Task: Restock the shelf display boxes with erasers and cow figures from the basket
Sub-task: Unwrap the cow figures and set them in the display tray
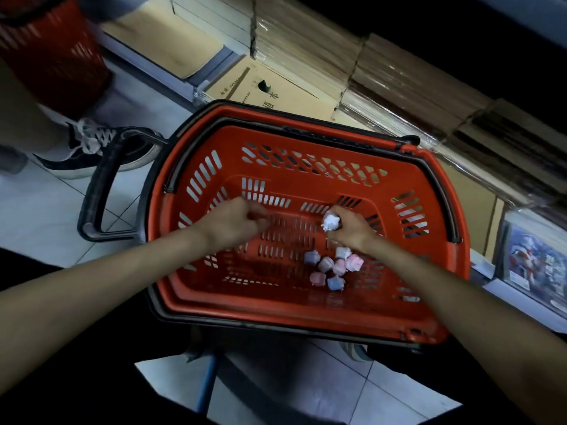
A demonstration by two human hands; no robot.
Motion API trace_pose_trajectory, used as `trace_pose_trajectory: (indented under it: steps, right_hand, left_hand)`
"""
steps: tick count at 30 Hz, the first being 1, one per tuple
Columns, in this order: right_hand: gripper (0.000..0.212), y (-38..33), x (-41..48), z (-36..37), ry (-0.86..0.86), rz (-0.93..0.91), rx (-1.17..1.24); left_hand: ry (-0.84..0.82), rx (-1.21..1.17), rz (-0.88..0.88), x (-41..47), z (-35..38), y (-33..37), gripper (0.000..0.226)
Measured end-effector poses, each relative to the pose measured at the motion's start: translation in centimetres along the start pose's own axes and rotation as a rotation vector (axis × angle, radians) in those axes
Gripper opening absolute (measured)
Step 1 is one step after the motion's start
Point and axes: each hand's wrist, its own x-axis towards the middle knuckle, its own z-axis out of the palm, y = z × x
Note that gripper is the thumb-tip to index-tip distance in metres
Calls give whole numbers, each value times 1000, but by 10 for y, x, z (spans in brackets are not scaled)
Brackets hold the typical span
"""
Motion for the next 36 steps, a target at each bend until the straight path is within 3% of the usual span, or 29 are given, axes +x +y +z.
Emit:
trace_pose_trajectory:
  steps: [3,7,11,12,16,20,23,29,36]
  right_hand:
    - [37,-37,-34,-30,-40,-66,203]
    - [36,-98,-74,-59,65,-217,150]
    - [59,-138,-96,-74,58,-307,210]
    - [57,-141,-100,-79,61,-326,254]
    - [24,-126,-112,-102,231,-353,386]
    - [10,-69,-82,-91,282,-128,257]
    - [16,-32,-54,-57,133,24,-13]
    - [33,-9,-24,18,-272,-12,-476]
    - [33,-2,-13,43,-385,-55,-759]
  left_hand:
    - [-103,-515,-209,8,3,20,25]
    - [-236,-982,-373,19,10,36,48]
    - [-349,-1316,-367,22,13,52,50]
    - [-367,-1366,-348,20,13,56,46]
    - [-327,-1390,-296,13,5,59,36]
    - [-280,-1425,-285,9,3,49,18]
    - [-246,-1420,-298,8,7,38,15]
    - [-190,-1127,-356,8,14,18,5]
    - [-143,-1088,-326,16,20,16,47]
